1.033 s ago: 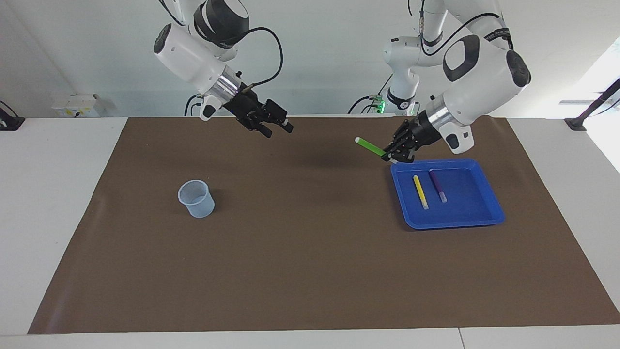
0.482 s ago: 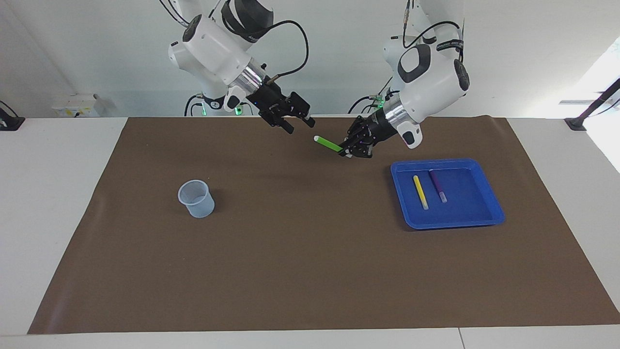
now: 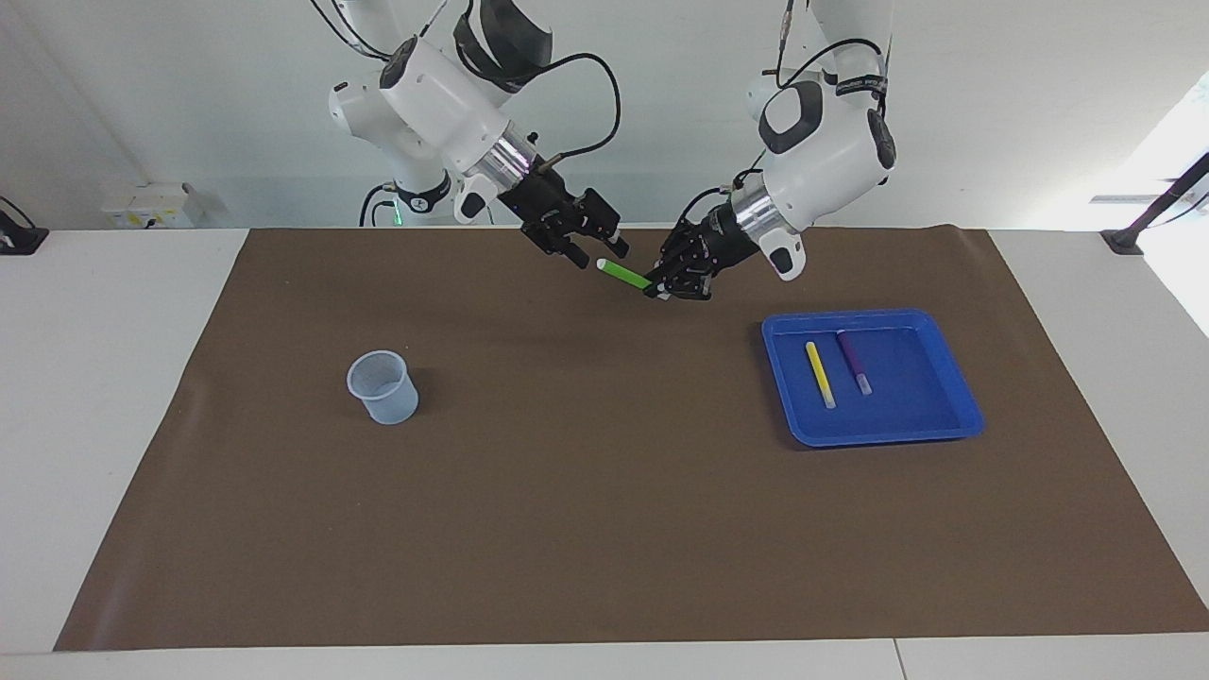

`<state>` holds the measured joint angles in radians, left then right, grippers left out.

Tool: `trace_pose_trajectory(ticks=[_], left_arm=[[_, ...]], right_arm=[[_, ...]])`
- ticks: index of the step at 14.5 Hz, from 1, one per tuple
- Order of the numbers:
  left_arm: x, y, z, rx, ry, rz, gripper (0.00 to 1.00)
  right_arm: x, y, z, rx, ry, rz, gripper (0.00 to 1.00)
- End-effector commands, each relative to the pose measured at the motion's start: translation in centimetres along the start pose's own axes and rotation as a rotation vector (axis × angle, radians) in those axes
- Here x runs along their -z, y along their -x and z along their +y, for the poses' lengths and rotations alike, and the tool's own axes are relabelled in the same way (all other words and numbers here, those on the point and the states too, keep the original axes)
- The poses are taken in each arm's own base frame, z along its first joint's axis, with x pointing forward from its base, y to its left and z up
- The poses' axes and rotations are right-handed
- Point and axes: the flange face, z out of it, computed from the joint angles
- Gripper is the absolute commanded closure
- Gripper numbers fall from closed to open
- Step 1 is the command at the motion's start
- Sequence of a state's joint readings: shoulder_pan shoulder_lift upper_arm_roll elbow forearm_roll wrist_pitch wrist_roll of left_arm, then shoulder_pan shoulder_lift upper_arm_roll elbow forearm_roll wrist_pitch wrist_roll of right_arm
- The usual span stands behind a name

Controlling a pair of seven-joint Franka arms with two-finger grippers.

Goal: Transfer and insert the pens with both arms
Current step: 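Grasp the green pen with the right gripper while the left gripper opens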

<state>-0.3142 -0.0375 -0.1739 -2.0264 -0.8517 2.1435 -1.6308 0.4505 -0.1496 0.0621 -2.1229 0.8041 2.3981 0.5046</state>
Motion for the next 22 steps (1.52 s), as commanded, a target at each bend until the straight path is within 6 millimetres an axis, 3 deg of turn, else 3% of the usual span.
trace_pose_trajectory(ticks=[1, 9, 16, 18, 21, 22], left_arm=[[-0.2, 0.1, -1.6, 0.019, 0.024, -0.012, 1.00], [0.1, 0.3, -1.6, 0.024, 0.030, -0.023, 1.00], [0.1, 0.4, -1.7, 0.022, 0.032, -0.024, 1.00], [0.1, 0.3, -1.6, 0.023, 0.033, -0.024, 1.00], [0.2, 0.3, -1.6, 0.023, 0.036, -0.025, 1.00], [0.1, 0.4, -1.6, 0.022, 0.035, -0.024, 1.00]], right_arm=[[0.1, -0.2, -0.4, -0.023, -0.021, 0.006, 0.28], [-0.2, -1.5, -0.8, -0.029, -0.035, 0.034, 0.34], [-0.4, -1.0, -1.0, -0.026, -0.031, 0.022, 0.38], [-0.4, -1.0, -1.0, -0.024, -0.030, 0.021, 0.55], [-0.4, -1.0, -0.9, -0.024, -0.028, 0.017, 0.97], [-0.4, -1.0, -0.9, -0.024, -0.028, 0.017, 1.00]])
